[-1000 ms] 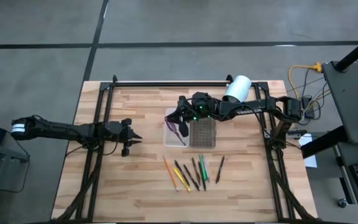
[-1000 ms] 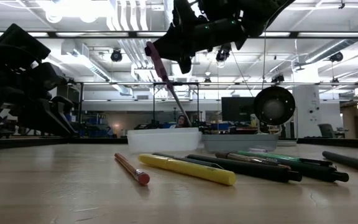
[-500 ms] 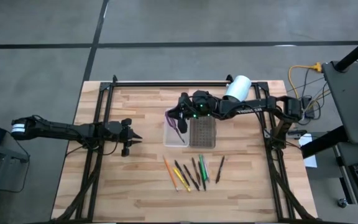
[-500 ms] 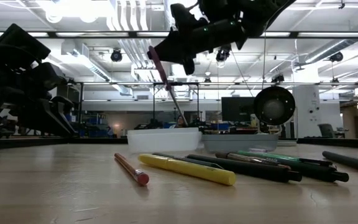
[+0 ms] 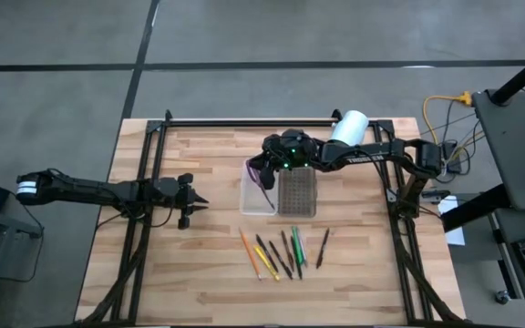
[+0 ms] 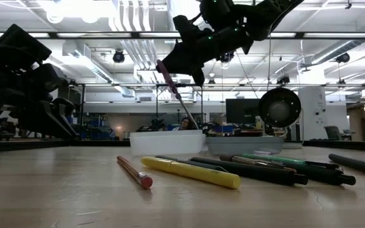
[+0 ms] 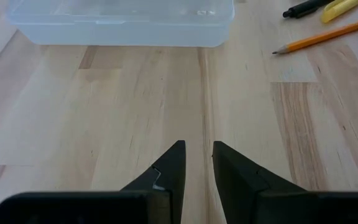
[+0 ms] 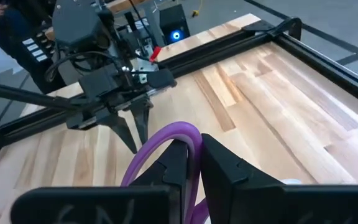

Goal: Pick & place school supplies into a supply box
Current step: Put the purple scissor into the supply box

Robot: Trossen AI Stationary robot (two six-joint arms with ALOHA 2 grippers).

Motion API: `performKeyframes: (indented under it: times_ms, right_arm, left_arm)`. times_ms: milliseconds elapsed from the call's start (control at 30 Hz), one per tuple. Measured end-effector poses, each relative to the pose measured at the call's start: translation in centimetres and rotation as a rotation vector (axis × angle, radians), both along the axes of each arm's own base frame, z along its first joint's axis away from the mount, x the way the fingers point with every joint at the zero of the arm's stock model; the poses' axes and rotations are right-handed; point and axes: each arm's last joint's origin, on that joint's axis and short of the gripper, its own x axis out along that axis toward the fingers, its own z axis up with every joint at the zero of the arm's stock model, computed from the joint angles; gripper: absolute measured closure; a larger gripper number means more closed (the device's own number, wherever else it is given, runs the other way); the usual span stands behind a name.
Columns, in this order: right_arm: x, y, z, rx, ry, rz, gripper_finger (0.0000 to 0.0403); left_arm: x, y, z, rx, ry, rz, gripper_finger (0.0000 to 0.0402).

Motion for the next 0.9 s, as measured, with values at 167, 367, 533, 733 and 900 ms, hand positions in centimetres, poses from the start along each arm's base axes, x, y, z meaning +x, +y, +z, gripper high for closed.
performKeyframes:
  times_ms: [167, 367, 533, 733, 900]
  right_arm:
    - [-0.2, -0.4, -0.2, 0.015, 0.027, -0.130, 0.0377]
    - [-0.5, -1.0, -0.7, 0.079, 0.072, -0.179, 0.0376]
    - [-0.5, -1.2, -0.8, 0.098, 0.071, -0.190, 0.0375]
    - [-0.5, -1.2, -0.8, 0.099, 0.076, -0.192, 0.0375]
    - [-0.6, -1.2, -0.8, 0.100, 0.078, -0.192, 0.0375]
  left_arm:
    - [0.0, 0.0, 0.0, 0.000, 0.000, 0.000, 0.0335]
    - [0.0, 0.0, 0.0, 0.000, 0.000, 0.000, 0.0335]
    - [0.0, 0.0, 0.0, 0.000, 0.000, 0.000, 0.0335]
    - [0.0, 0.0, 0.0, 0.000, 0.000, 0.000, 0.0335]
    - [0.0, 0.0, 0.0, 0.000, 0.000, 0.000, 0.0335]
